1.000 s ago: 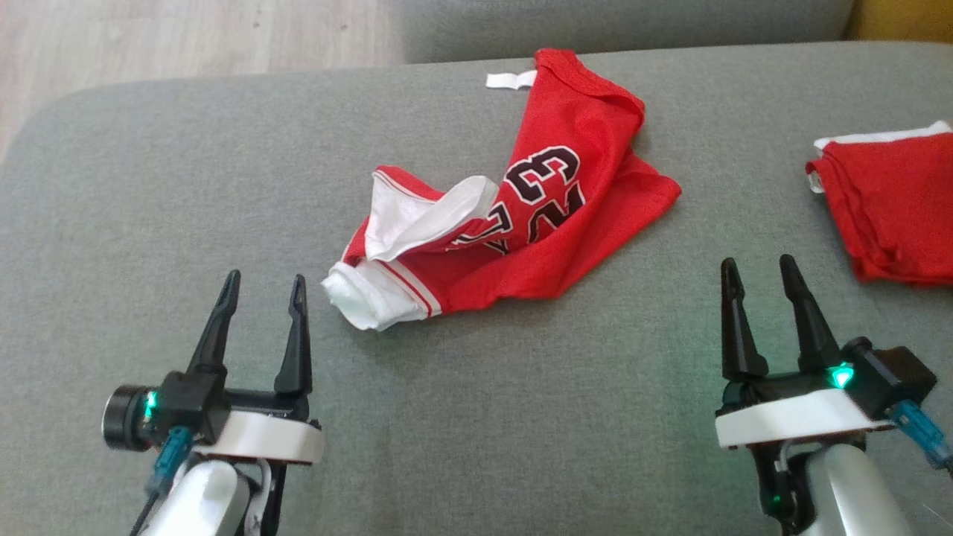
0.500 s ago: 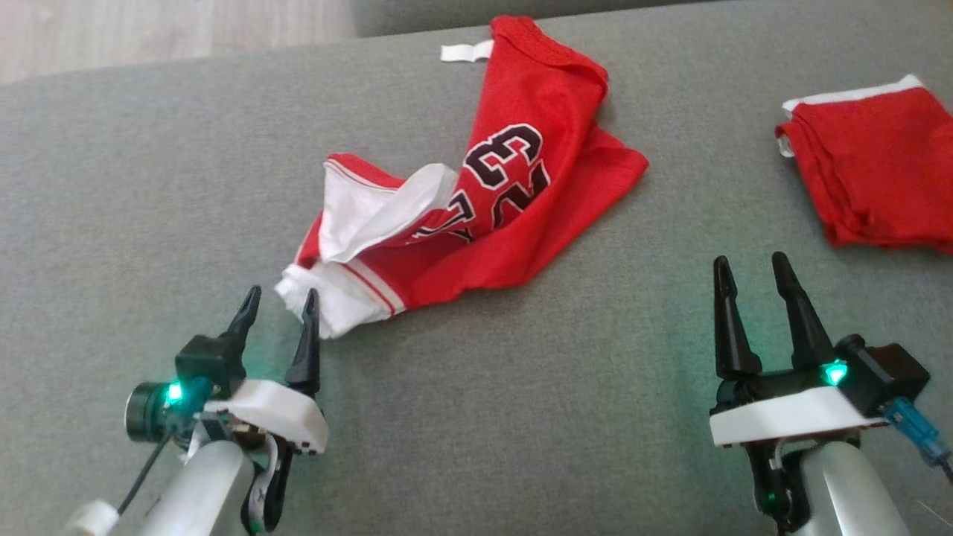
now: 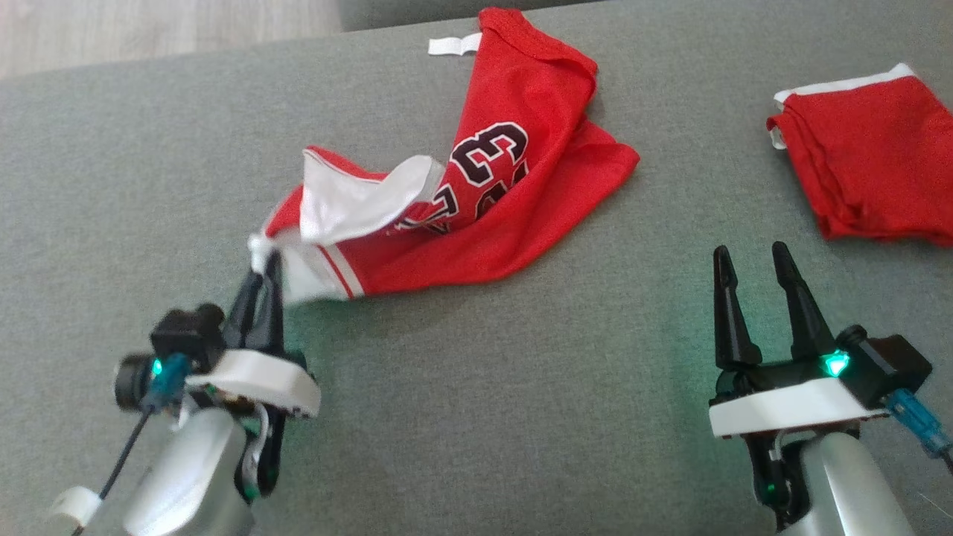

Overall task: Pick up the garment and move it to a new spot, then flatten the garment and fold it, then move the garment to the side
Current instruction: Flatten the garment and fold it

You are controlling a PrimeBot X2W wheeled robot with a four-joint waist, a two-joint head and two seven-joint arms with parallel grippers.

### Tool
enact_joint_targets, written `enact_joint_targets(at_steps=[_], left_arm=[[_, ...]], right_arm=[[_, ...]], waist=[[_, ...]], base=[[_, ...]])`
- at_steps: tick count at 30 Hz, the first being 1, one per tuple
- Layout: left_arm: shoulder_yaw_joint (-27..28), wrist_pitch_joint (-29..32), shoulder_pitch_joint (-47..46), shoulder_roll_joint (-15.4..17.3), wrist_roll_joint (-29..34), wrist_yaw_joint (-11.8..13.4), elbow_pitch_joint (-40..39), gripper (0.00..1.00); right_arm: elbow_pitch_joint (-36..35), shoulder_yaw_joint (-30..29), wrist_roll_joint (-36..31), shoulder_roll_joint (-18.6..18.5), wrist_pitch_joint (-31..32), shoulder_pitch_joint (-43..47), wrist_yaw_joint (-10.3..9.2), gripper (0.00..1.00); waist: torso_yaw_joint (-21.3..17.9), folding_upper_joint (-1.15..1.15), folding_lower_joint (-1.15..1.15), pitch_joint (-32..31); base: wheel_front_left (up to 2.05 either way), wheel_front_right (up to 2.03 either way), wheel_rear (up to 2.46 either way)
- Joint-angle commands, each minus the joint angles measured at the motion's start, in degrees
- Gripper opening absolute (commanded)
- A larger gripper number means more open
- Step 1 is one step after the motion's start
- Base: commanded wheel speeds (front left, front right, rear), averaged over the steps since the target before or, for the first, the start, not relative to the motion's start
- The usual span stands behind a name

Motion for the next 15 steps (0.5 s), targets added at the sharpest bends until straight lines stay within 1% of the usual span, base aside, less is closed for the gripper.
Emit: enact_joint_targets(at_steps=[1, 3, 6, 10, 13, 15], left_arm=[[3.2, -2.6, -3.8, 1.8, 1.3, 0.9, -2.9, 0.0], [4.2, -4.3, -4.6, 2.5, 3.3, 1.9, -5.0, 0.0], [5.7, -5.1, -4.7, 3.2, 6.7, 3.9, -8.7, 0.0], [4.0, -5.1, -1.3, 4.6, 10.5, 5.0, -9.9, 0.0], [2.8, -2.9, 2.1, 5.3, 11.6, 6.5, -9.2, 0.0], [1.5, -0.1, 4.5, 5.6, 11.7, 6.8, -8.6, 0.0]], right_arm=[[-1.6, 1.3, 0.2, -0.3, -0.6, -1.5, -0.05, 1.0], [-1.5, 1.3, 0.1, -0.3, -0.6, -1.5, -0.05, 1.0], [-1.4, 1.5, 0.3, -0.3, -0.6, -1.3, -0.05, 1.0], [-1.0, 1.9, 0.7, -0.3, -0.6, -0.8, -0.05, 1.0], [-0.9, 2.0, 0.9, -0.3, -0.6, -0.3, -0.05, 1.0], [-0.9, 2.0, 1.0, -0.3, -0.6, 0.1, -0.05, 1.0]], waist=[[0.5, 0.0, 0.0, -0.7], [1.0, 0.0, 0.0, -1.3], [1.8, 0.0, 0.0, -2.3], [3.1, 0.0, 0.0, -3.7], [4.0, 0.0, 0.0, -4.5], [4.8, 0.0, 0.0, -5.0]], base=[[0.0, 0.0, 0.0], [0.0, 0.0, 0.0], [0.0, 0.0, 0.0], [0.0, 0.0, 0.0], [0.0, 0.0, 0.0], [0.0, 0.0, 0.0]])
